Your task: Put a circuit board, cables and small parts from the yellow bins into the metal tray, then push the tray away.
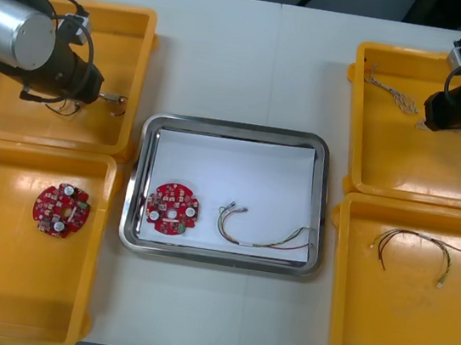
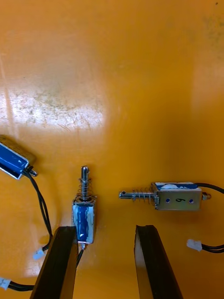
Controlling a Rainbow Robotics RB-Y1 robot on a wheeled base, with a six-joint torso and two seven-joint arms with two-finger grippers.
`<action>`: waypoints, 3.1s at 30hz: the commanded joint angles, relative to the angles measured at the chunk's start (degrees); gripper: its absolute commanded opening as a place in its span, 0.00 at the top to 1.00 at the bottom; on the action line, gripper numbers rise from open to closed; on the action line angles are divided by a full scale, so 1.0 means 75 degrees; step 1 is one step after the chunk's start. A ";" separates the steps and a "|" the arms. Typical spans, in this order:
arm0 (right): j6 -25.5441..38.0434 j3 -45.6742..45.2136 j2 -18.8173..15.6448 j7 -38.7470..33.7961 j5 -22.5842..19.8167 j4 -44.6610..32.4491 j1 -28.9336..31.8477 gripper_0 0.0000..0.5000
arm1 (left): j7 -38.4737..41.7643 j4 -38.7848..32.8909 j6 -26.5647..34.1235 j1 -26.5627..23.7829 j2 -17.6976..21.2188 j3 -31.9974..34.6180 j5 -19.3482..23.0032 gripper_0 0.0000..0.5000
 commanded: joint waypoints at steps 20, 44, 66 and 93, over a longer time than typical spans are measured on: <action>-0.0372 -0.0102 -0.0143 0.0740 -0.0184 0.0127 -0.0415 0.00 | -0.0862 0.0512 -0.0688 -0.0233 -0.0164 -0.0414 -0.0208 0.29; -0.1251 0.0590 0.0209 0.1467 -0.0383 0.1616 -0.0790 0.00 | -0.1038 -0.0145 0.0484 -0.0303 -0.0071 0.0336 -0.0384 0.30; -0.1216 0.0590 0.0092 0.1818 -0.0371 0.1581 -0.0836 1.00 | -0.1002 0.0137 -0.0044 -0.0338 -0.0106 -0.0086 -0.0091 0.31; 0.1972 -0.0864 -0.0178 0.2240 -0.0523 0.0210 -0.0825 1.00 | -0.1096 0.0652 -0.0571 -0.0409 -0.0188 -0.0344 -0.0301 0.33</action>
